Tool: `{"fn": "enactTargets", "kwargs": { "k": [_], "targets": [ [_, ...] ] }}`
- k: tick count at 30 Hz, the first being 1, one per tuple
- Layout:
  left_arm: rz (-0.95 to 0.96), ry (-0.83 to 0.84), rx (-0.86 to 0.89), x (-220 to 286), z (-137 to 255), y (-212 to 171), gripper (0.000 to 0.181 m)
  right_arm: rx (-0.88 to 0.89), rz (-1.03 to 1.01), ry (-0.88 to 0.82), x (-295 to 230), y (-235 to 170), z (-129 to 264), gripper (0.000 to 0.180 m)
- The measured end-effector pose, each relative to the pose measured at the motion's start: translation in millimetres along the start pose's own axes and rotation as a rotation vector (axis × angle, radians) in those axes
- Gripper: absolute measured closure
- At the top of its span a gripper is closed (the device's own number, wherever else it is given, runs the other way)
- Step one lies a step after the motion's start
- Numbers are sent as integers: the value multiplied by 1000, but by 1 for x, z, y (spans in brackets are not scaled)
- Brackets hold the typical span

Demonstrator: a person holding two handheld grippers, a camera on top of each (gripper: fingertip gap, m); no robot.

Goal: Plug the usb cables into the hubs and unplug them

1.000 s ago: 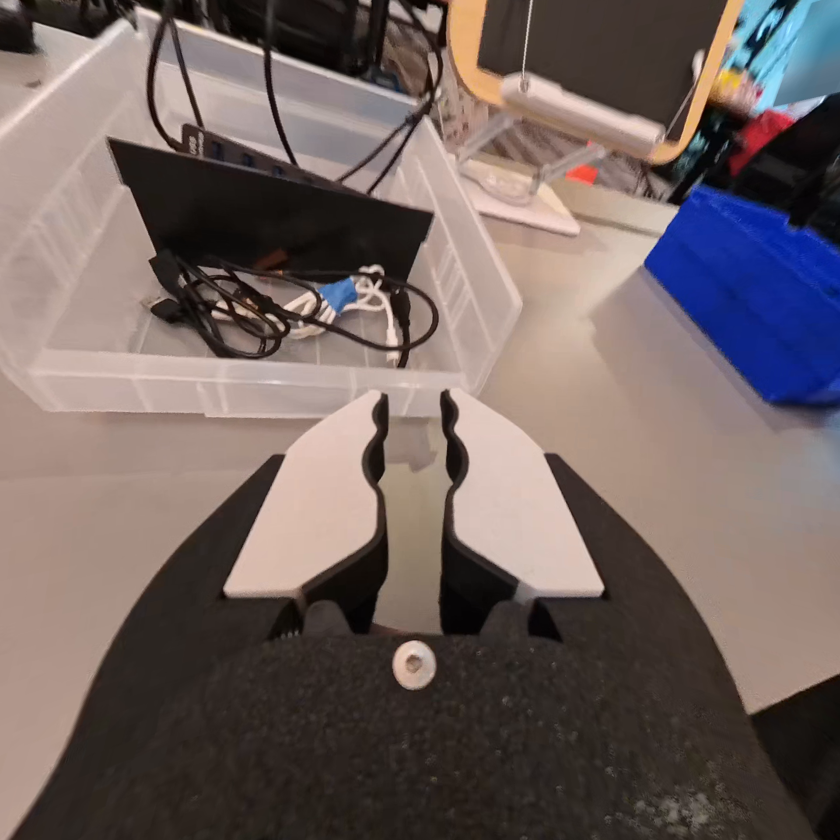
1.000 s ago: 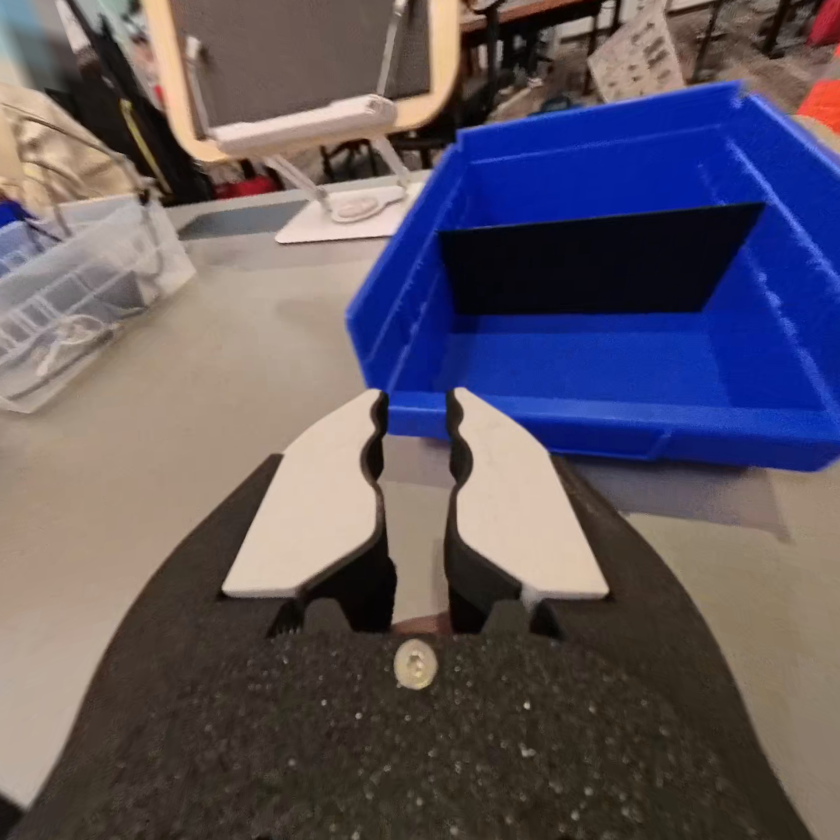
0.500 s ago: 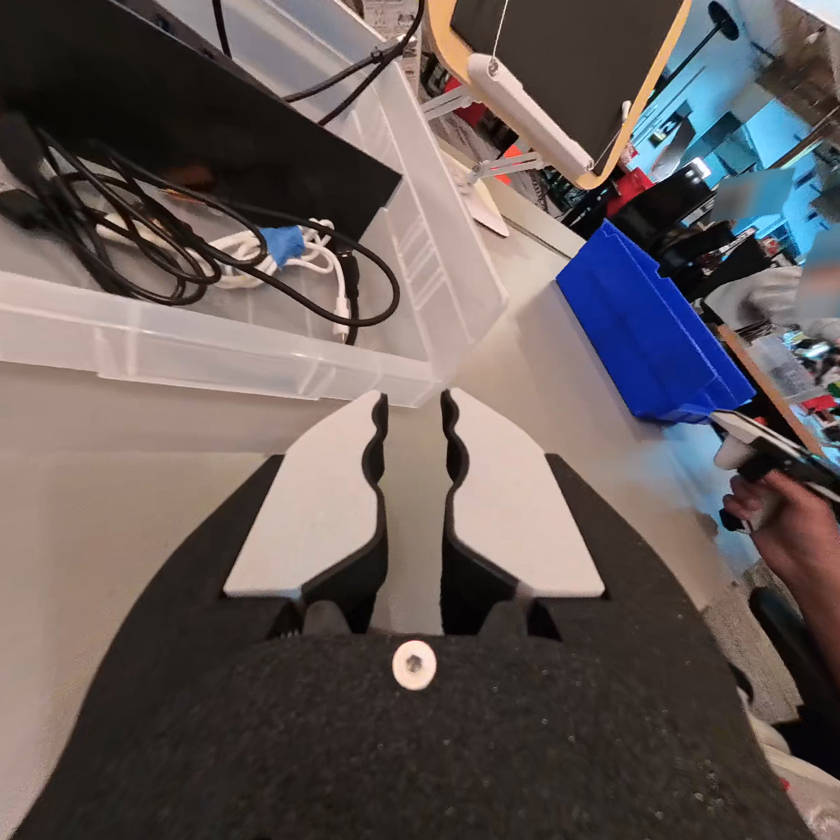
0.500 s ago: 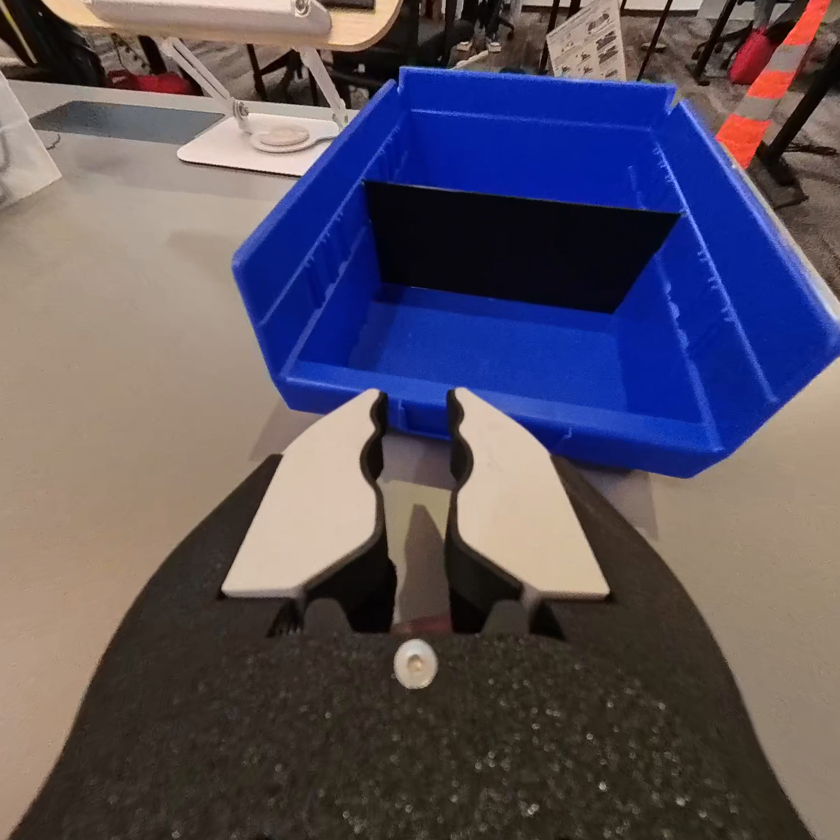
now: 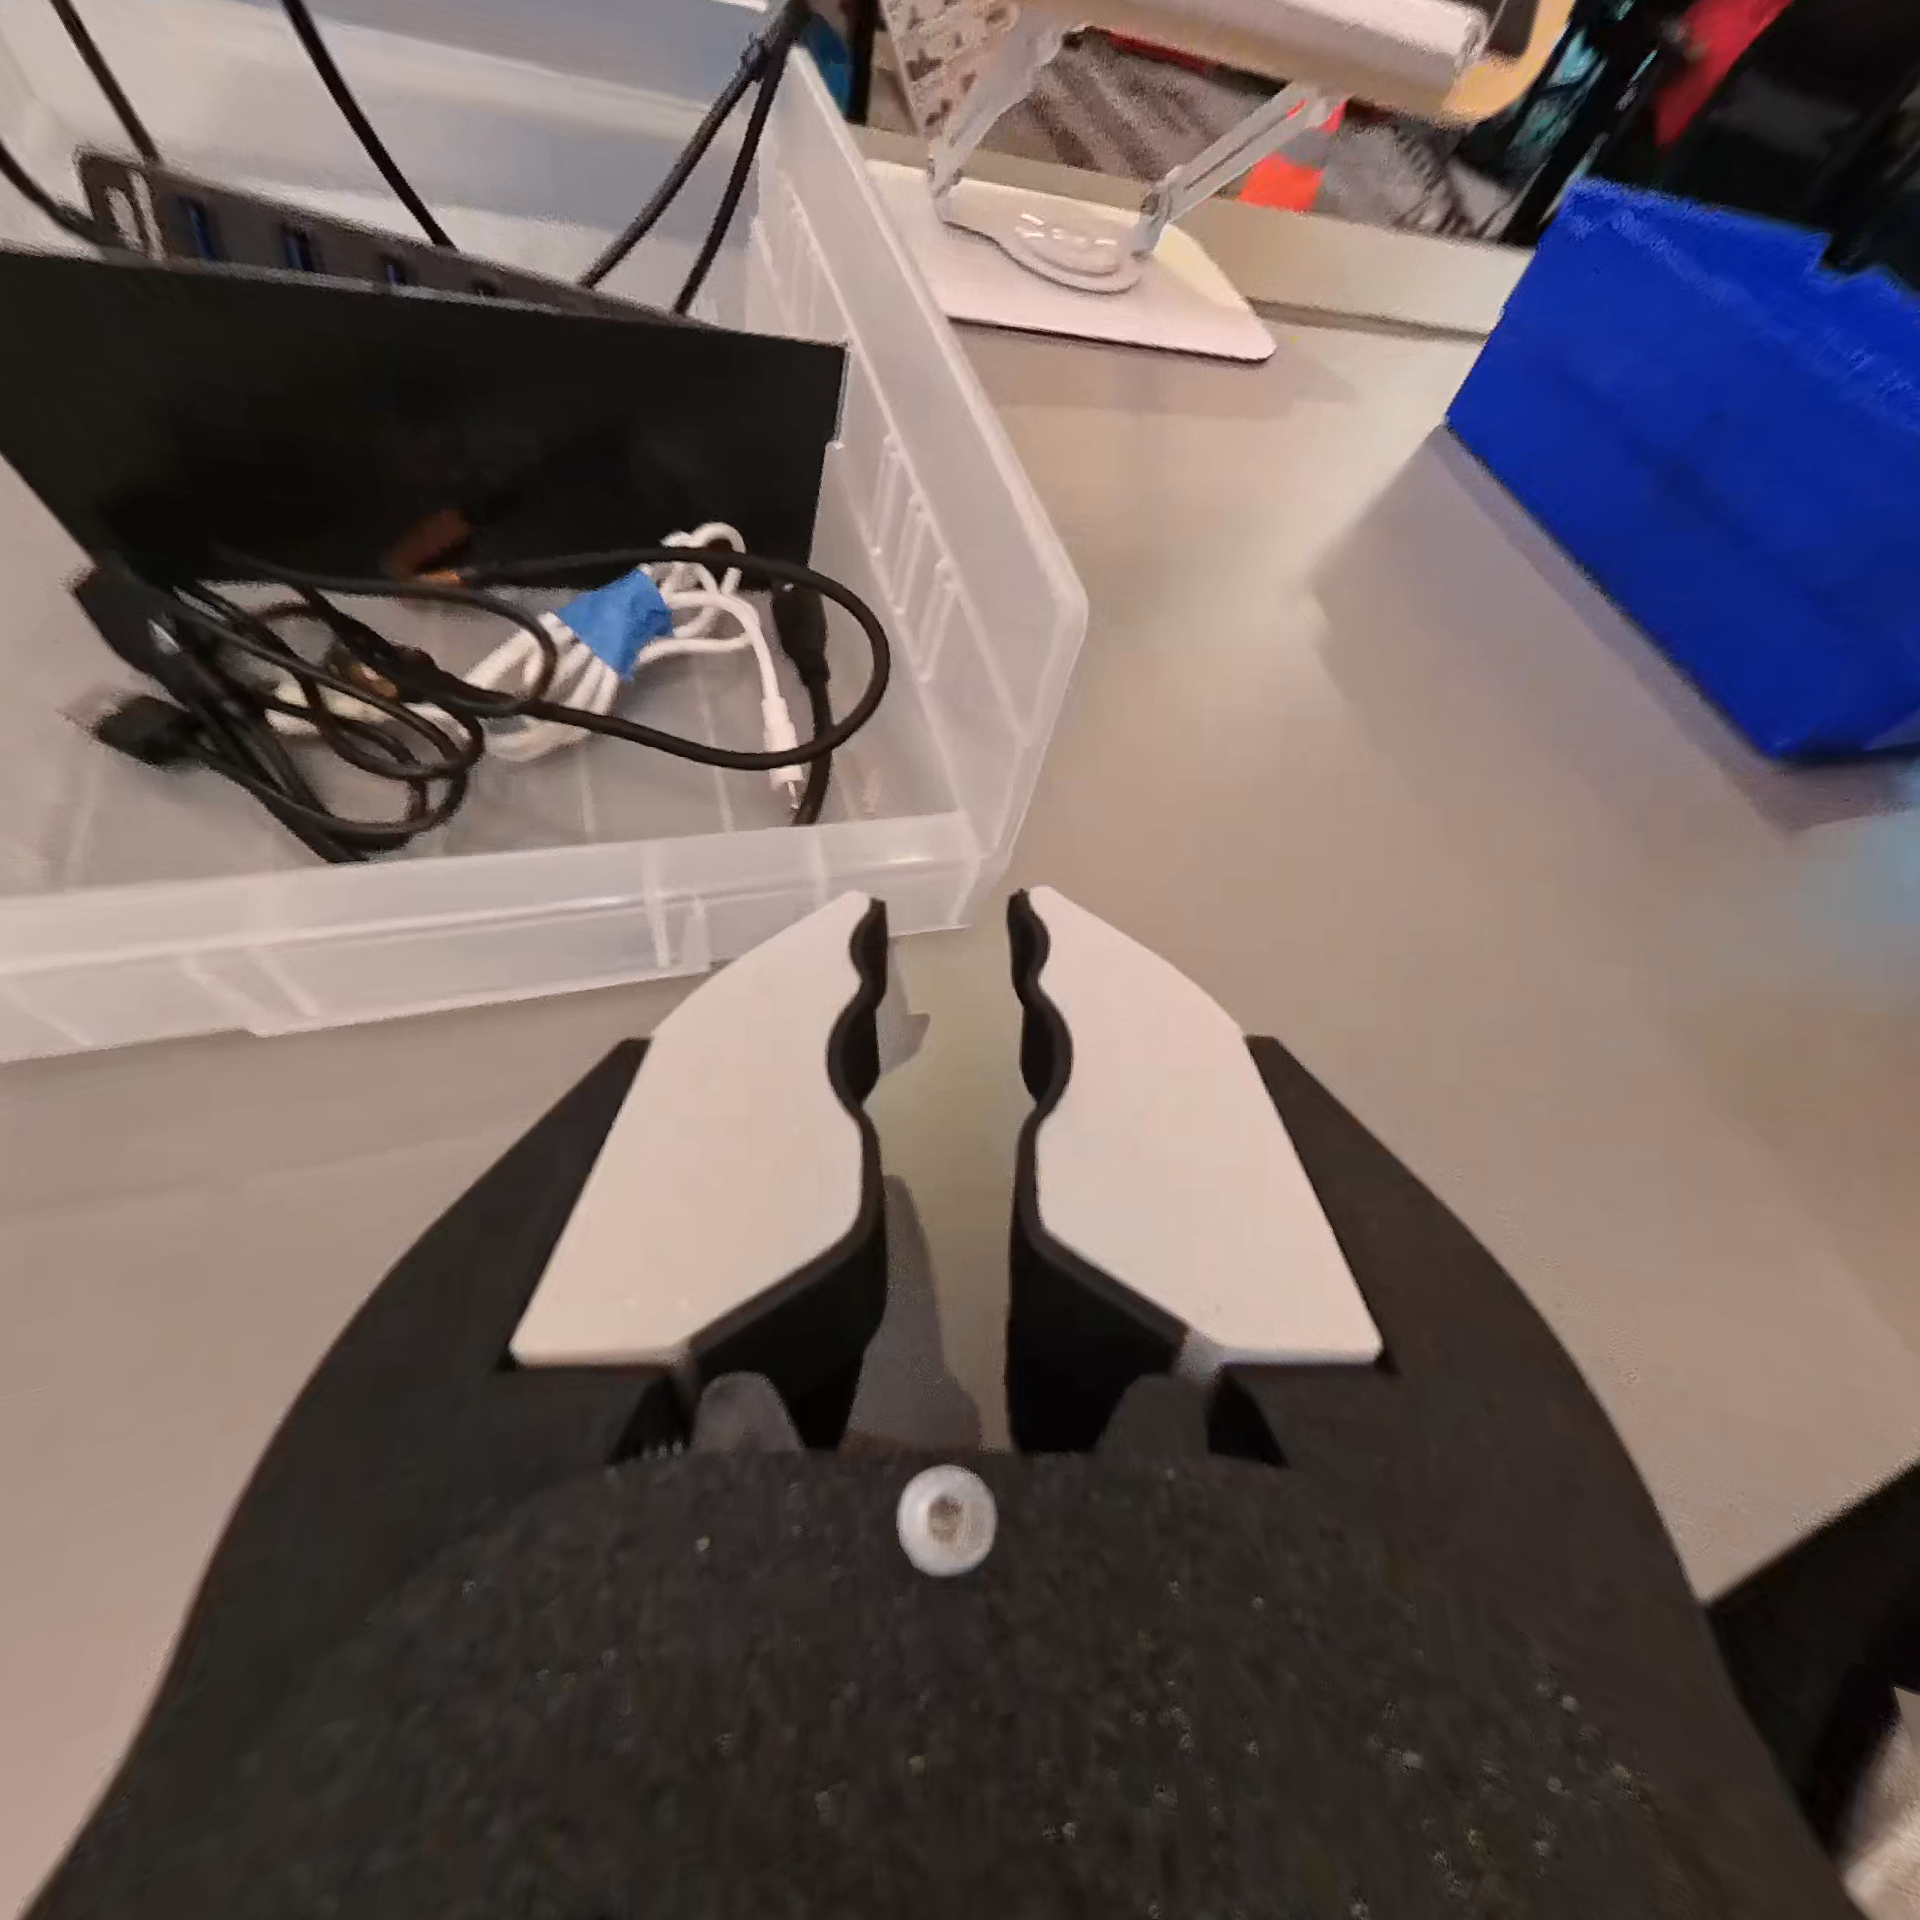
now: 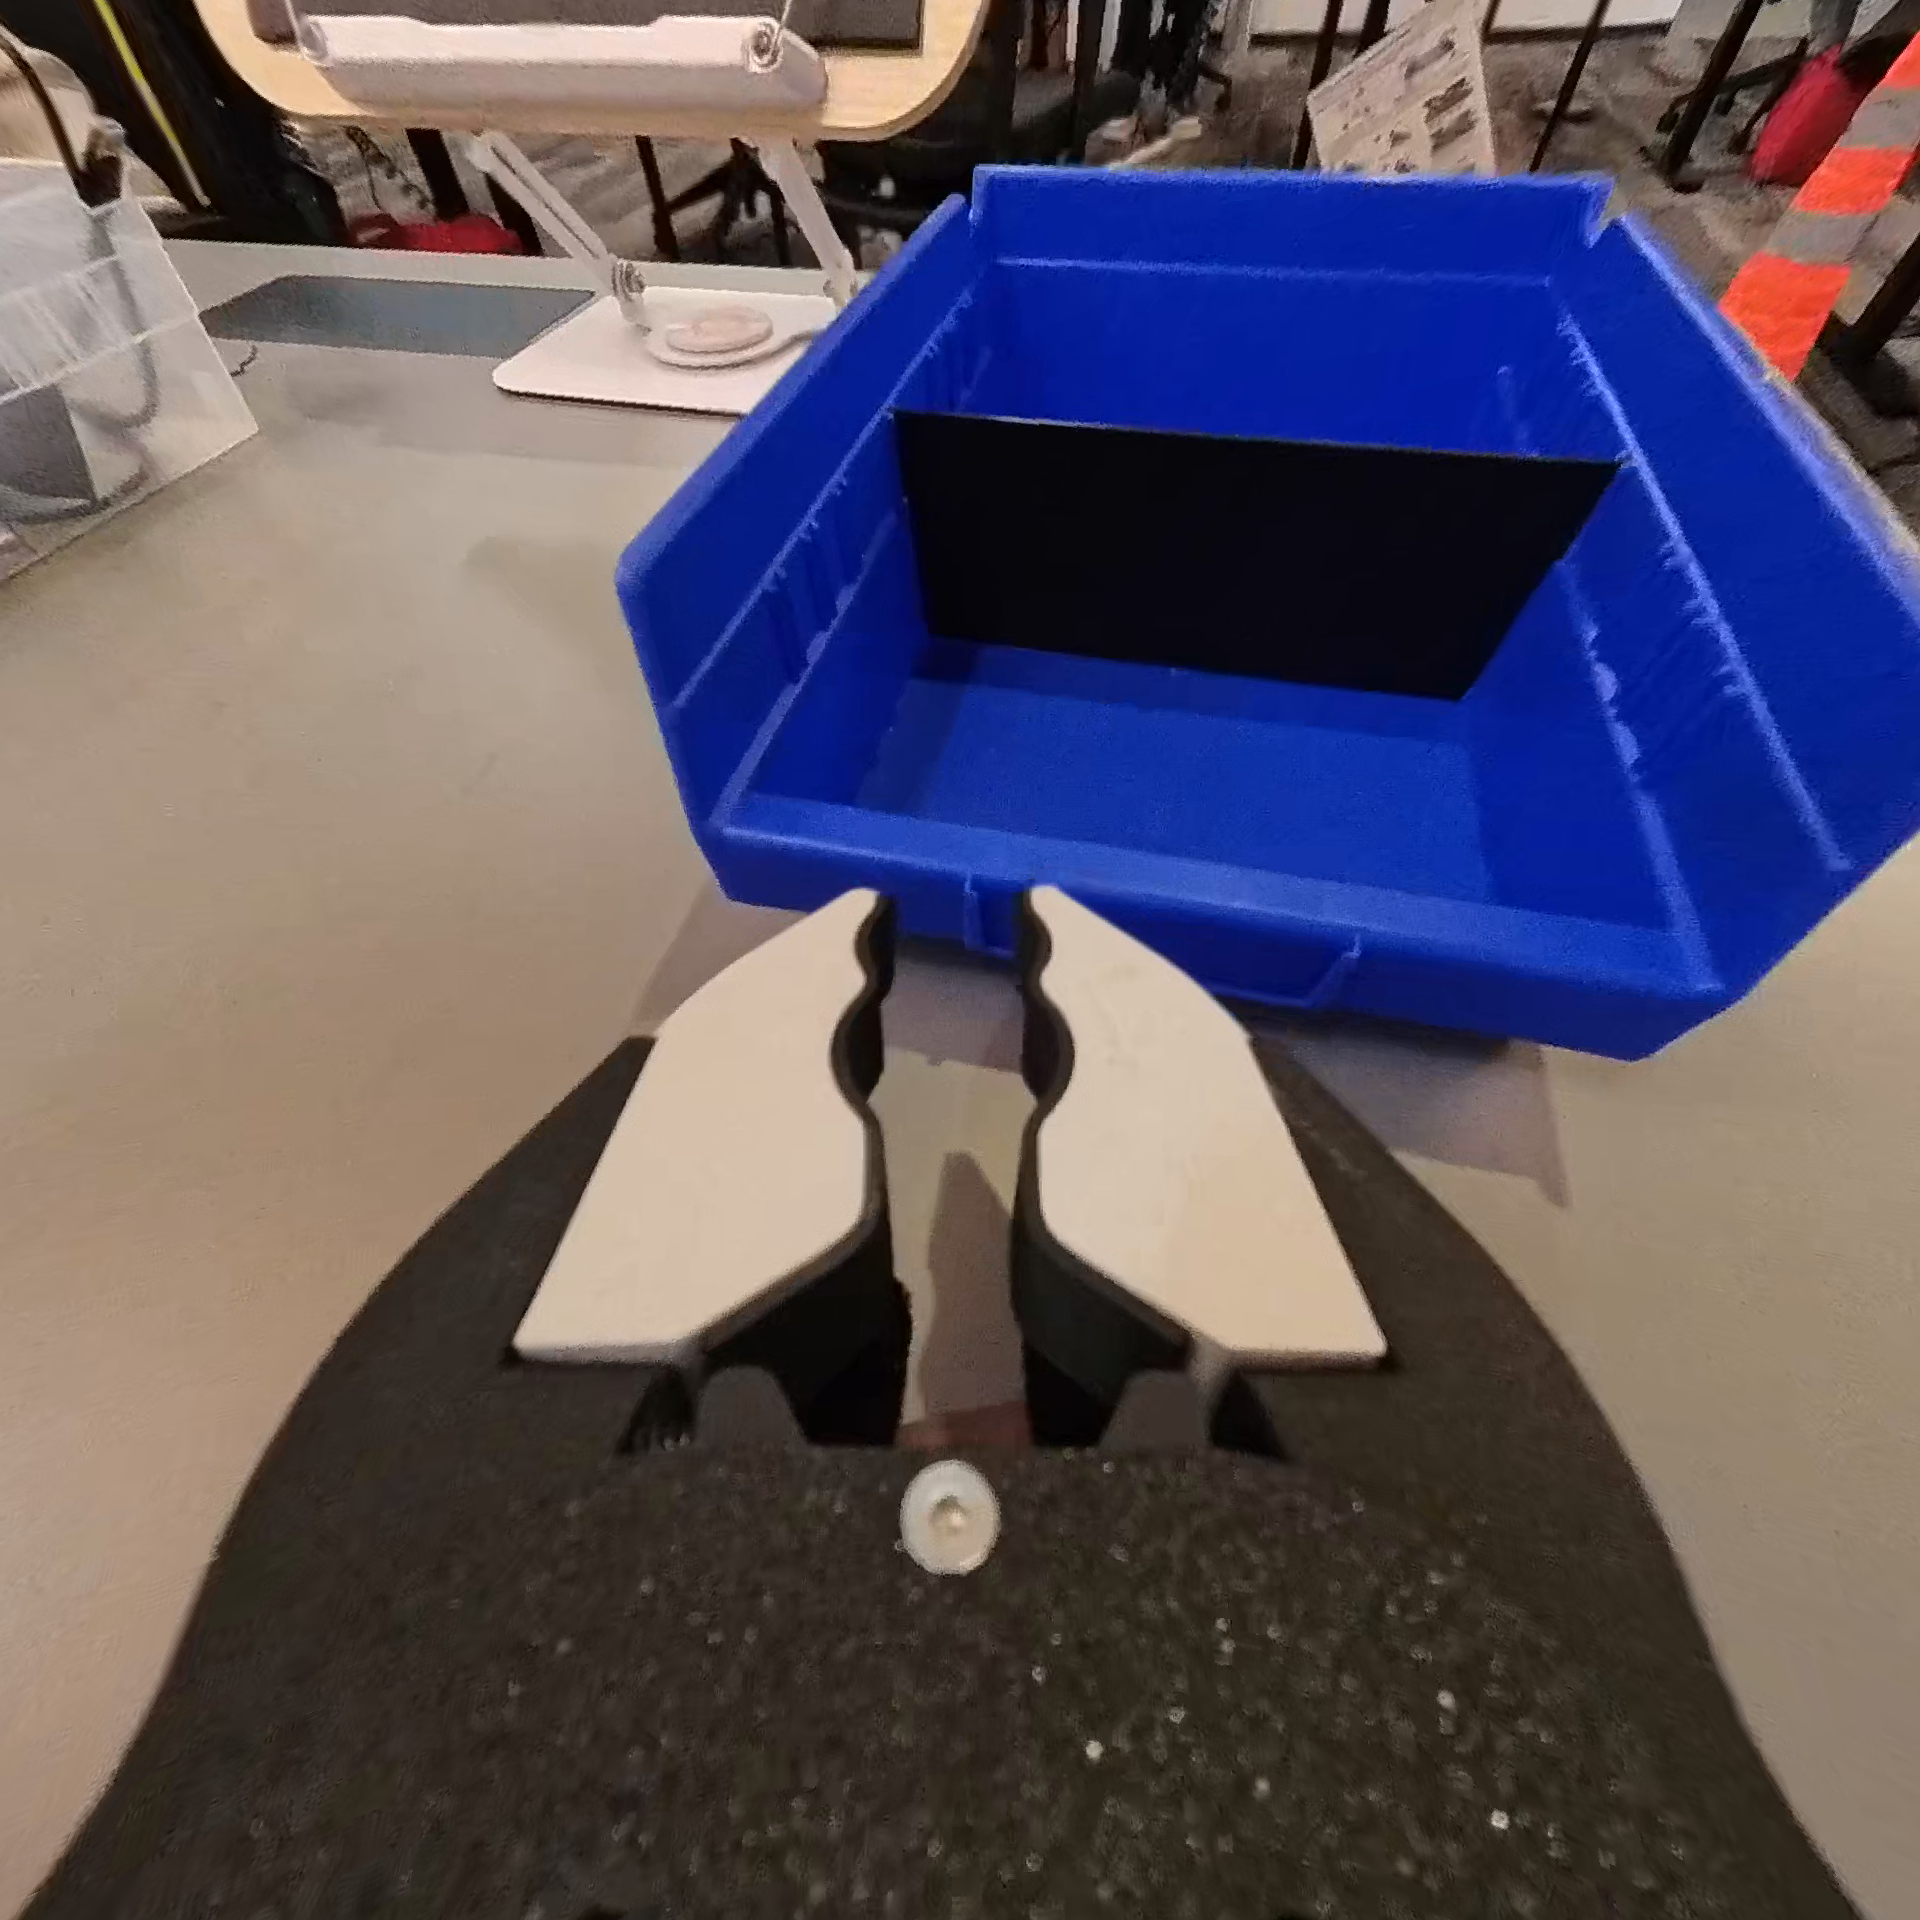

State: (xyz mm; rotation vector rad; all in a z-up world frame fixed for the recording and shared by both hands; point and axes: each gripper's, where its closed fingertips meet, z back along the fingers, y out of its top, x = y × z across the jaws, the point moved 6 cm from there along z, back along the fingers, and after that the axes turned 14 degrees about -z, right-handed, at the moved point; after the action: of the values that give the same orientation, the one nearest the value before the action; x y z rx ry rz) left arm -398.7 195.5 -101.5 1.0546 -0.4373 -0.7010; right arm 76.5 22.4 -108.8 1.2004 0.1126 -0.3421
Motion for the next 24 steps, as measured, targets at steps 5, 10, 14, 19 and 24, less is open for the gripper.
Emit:
{"fn": "enactTargets", "kwargs": {
  "k": [5,10,14,19,24],
  "targets": [
    [-156,60,-42,1,-8,2,159,-7,-88,33,3,-3,7,159],
    [-165,60,-34,5,-7,2,158,-6,-106,16,9,-3,10,159],
    [-178,54,-44,5,-9,0,158,-22,-121,26,8,-5,8,160],
    [-174,46,-37,6,-9,2,157,-42,-104,32,5,-6,4,160],
    [-229,66,-64,2,-4,-6,157,-5,-91,23,4,0,-1,161]
  ]
}}
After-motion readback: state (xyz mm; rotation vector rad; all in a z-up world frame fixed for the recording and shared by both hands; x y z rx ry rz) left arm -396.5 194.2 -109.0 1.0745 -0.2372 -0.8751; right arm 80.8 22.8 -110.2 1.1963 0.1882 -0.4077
